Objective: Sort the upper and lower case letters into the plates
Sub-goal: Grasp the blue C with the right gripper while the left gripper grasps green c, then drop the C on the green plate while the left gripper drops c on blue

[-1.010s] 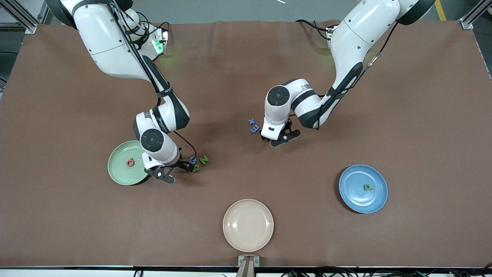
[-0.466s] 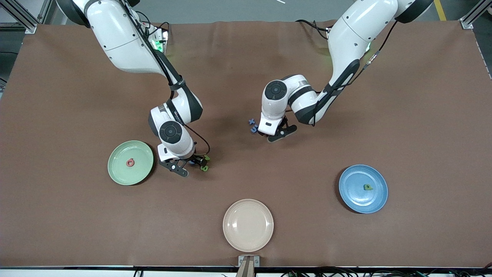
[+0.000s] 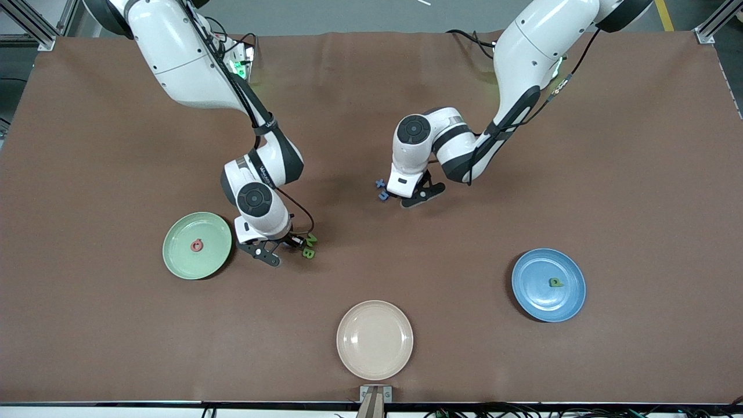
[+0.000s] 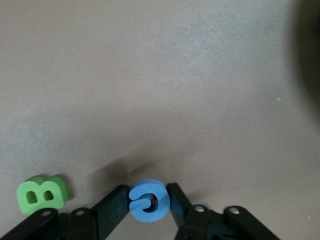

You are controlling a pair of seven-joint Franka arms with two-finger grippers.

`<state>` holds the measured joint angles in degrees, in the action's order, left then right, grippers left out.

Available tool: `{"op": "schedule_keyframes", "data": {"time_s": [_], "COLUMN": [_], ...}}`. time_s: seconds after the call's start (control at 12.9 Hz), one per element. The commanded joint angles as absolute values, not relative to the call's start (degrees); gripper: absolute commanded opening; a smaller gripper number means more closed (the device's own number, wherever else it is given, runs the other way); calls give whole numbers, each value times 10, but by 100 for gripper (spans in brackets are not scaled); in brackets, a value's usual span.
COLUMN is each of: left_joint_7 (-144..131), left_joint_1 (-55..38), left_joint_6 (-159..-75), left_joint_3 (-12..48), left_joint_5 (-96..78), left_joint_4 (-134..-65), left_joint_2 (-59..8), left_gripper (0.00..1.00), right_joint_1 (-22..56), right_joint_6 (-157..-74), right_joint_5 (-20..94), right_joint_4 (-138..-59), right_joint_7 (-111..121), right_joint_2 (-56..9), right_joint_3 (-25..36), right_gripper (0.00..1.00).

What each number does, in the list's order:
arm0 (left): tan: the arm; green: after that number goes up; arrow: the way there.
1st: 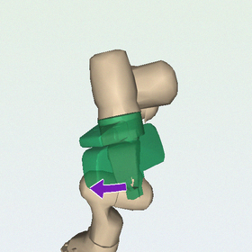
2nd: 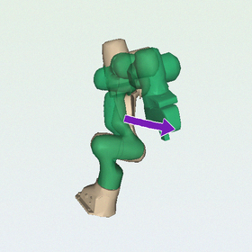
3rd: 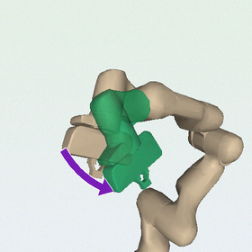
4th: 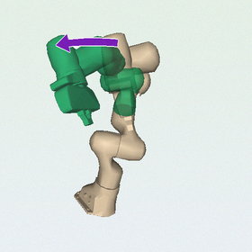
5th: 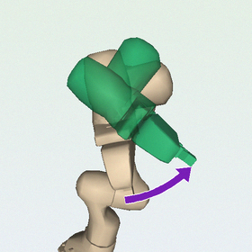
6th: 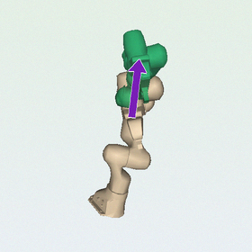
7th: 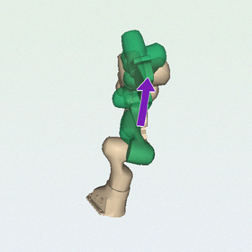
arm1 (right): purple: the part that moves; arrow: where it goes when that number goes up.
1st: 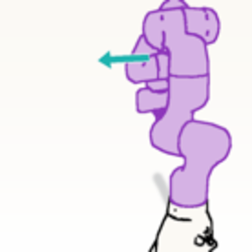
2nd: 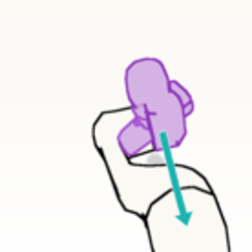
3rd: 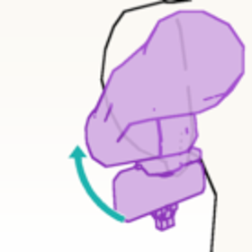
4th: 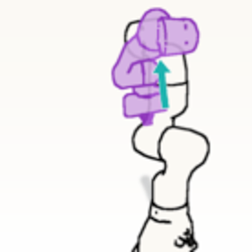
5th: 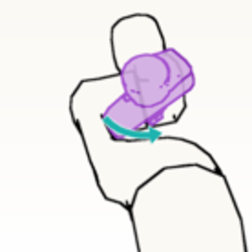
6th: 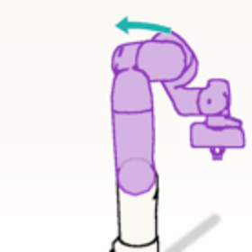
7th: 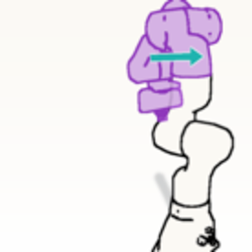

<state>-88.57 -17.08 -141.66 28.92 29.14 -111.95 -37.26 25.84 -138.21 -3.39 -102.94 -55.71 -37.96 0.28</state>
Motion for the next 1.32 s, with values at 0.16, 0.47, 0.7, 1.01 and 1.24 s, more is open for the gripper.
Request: {"op": "schedule_keyframes", "data": {"time_s": [0.16,0.47,0.7,1.01,1.24], "left_joint_7": [-837,-664,-551,-438,-423], "left_joint_1": [-111,0,72,136,141], "left_joint_6": [-1412,-1383,-1377,-1377,-1377], "left_joint_3": [287,285,282,280,266], "left_joint_5": [302,302,302,301,304], "left_joint_4": [-1108,-1050,-1007,-991,-982], "left_joint_2": [-343,-335,-351,-389,-394], "left_gripper": [0,1,1,34,100], "right_joint_1": [210,141,85,64,62], "right_joint_6": [-1332,-1248,-1261,-1369,-1363], "right_joint_5": [-40,-34,-34,-34,-35], "right_joint_4": [-1042,-1041,-1066,-1136,-1131], "right_joint_7": [-490,-355,-267,-239,-238], "right_joint_2": [-334,-281,-277,-283,-283], "right_joint_3": [-2,-2,-2,0,0], "right_gripper": [0,0,0,1,100]}}
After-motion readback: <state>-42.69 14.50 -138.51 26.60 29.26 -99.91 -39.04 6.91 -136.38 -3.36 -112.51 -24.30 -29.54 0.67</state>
